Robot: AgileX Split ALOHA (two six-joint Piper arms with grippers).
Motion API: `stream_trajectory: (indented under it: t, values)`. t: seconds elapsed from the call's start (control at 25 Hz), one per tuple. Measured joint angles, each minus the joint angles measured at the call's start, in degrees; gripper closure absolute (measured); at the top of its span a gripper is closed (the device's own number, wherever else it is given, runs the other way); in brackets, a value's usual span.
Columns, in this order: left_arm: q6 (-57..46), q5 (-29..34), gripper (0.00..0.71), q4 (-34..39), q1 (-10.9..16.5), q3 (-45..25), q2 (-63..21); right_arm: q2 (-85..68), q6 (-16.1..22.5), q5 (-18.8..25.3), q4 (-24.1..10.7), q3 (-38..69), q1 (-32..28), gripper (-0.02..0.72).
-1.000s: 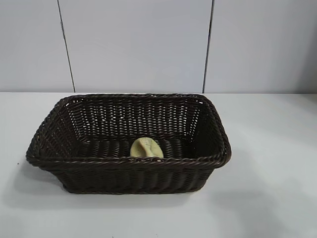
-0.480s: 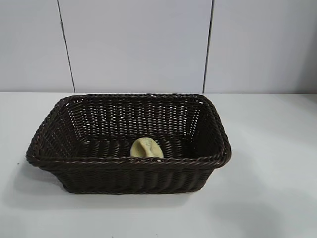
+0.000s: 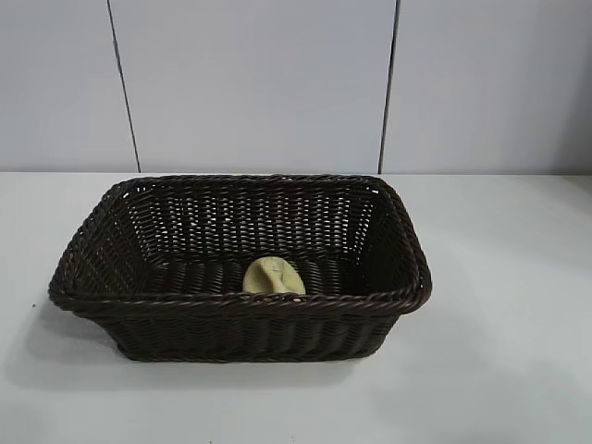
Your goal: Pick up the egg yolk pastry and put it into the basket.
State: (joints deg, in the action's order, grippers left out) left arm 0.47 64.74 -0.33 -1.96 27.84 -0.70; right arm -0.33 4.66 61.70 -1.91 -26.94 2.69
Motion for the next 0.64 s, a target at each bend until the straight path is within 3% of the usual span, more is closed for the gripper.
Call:
stream_trajectory:
  t: [0.64]
  values:
    - [0.0,0.0,0.175,0.0,0.0,0.0,0.0,-0.67,0.0,0.08,0.22,0.0,0.0,0.208]
